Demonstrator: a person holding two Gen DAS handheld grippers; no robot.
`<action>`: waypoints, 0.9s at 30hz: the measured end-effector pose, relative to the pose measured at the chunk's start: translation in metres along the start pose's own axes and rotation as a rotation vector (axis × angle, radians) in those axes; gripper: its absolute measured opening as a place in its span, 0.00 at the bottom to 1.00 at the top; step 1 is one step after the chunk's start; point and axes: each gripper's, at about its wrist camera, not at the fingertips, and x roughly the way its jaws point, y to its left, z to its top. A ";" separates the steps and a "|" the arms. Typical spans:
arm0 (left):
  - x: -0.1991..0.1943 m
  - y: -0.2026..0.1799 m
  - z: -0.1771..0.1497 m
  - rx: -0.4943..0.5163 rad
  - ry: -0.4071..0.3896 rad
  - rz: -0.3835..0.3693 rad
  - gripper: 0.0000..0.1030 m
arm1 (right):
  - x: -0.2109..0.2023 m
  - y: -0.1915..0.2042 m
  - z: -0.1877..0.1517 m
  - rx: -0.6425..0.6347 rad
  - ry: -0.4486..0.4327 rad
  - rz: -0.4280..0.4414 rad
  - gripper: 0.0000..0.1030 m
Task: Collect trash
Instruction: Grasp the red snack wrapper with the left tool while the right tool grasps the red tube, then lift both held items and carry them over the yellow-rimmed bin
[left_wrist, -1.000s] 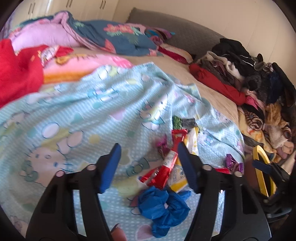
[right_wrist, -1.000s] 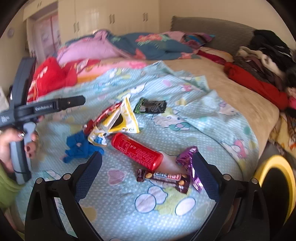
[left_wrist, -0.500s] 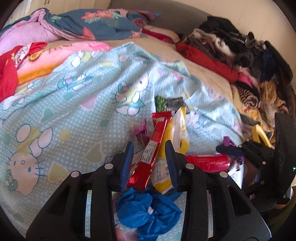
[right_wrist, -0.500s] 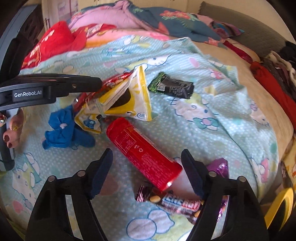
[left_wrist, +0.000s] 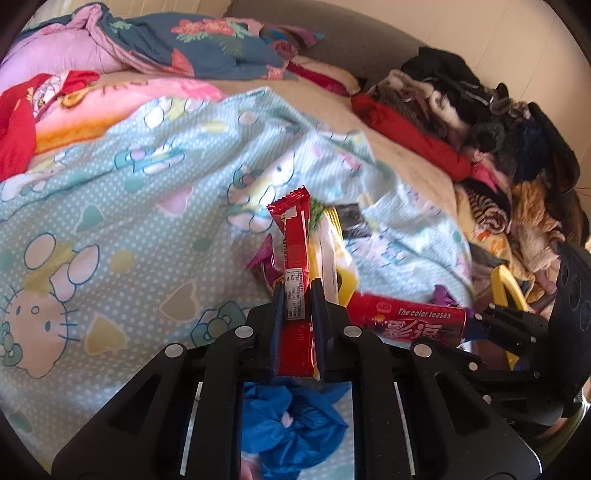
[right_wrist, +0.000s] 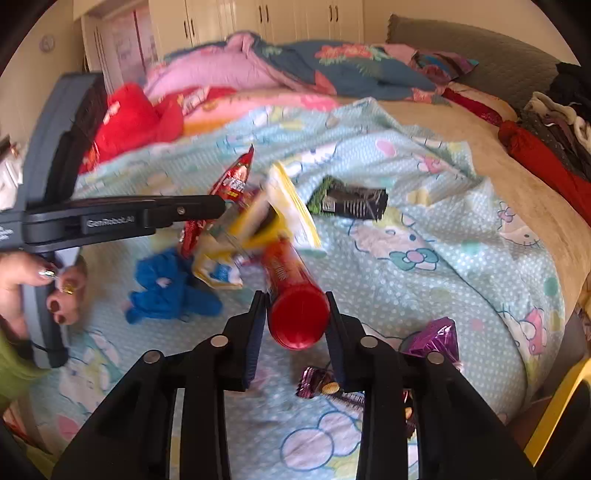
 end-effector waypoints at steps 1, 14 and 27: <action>-0.005 -0.002 0.001 -0.002 -0.013 -0.009 0.09 | -0.007 0.000 -0.001 0.015 -0.018 0.009 0.27; -0.033 -0.029 0.010 0.030 -0.075 -0.056 0.09 | -0.055 0.000 -0.016 0.141 -0.131 0.039 0.27; -0.052 -0.063 0.014 0.087 -0.115 -0.086 0.09 | -0.090 -0.006 -0.023 0.180 -0.193 0.012 0.27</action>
